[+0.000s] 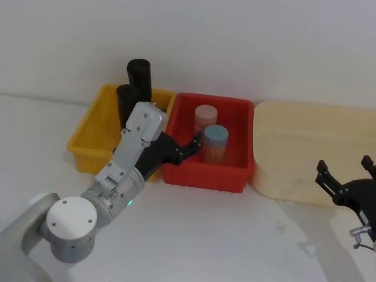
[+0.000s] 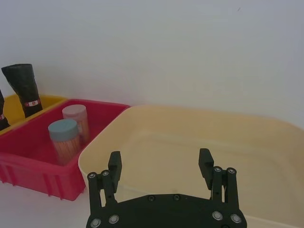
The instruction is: Pick up the garbage bag with the one hand and transfer it to the other hand.
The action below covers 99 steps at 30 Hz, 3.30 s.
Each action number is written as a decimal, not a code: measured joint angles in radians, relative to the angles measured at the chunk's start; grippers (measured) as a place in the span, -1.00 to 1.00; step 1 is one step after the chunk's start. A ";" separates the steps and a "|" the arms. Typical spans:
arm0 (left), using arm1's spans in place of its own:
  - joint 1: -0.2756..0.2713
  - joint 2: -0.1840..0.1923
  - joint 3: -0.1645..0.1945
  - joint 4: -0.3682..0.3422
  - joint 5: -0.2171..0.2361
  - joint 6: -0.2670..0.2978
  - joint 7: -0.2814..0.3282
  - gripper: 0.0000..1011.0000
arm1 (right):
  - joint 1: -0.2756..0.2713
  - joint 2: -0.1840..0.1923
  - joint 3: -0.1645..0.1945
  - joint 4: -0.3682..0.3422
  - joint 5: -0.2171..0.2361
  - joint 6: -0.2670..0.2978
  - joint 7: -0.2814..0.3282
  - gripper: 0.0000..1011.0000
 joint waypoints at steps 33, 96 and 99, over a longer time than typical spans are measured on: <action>0.195 0.250 -0.357 -0.291 -0.232 0.255 -0.151 0.98 | 0.340 -0.040 -0.128 0.135 -0.015 0.280 0.182 0.98; -0.146 0.177 -0.221 0.208 -0.356 0.175 -0.473 0.98 | 0.563 -0.105 -0.245 0.318 -0.016 0.340 0.314 0.98; -0.162 0.169 -0.208 0.226 -0.349 0.169 -0.470 0.98 | 0.566 -0.102 -0.243 0.321 -0.010 0.336 0.317 0.98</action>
